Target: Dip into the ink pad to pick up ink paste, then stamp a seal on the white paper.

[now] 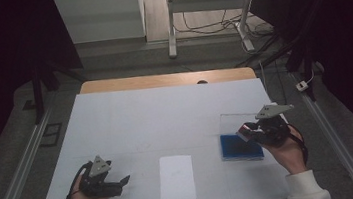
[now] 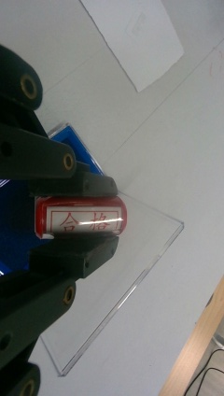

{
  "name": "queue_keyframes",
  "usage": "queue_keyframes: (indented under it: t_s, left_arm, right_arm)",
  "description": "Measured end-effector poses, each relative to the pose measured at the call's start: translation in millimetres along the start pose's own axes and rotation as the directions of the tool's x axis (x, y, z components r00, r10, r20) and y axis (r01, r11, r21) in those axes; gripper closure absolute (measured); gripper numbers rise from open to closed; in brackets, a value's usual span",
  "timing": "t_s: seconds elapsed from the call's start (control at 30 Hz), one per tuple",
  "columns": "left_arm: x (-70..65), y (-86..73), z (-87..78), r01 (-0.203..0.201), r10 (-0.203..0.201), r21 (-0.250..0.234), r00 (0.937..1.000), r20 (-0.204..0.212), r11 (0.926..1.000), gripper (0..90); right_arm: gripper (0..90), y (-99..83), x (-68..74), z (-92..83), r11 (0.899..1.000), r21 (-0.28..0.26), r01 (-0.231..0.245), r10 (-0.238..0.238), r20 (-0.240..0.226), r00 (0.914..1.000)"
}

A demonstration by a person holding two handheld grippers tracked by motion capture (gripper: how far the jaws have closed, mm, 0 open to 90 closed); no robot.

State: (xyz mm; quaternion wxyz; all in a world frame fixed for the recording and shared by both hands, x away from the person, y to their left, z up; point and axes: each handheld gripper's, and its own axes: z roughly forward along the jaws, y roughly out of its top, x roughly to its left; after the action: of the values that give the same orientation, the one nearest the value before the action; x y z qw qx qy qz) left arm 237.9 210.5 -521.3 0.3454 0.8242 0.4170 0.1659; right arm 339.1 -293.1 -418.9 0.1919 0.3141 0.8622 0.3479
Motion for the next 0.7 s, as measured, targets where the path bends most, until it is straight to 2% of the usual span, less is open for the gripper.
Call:
queue_keyframes:
  t_s: [0.57, 0.7]
  left_arm:
    - [0.1, 0.1, 0.5, -0.002, 0.002, 0.001, 1.0000, -0.001, 1.0000, 15.3]
    - [0.0, 0.5, 1.0, -0.003, 0.003, 0.002, 1.0000, 0.000, 1.0000, 15.3]
  right_arm:
    - [70.0, 10.9, 17.1, -0.2, 0.998, -0.041, 0.044, -0.045, -0.041, 0.9981]
    - [70.0, 12.4, 20.9, 1.1, 0.998, -0.034, 0.055, -0.057, -0.050, 0.9971]
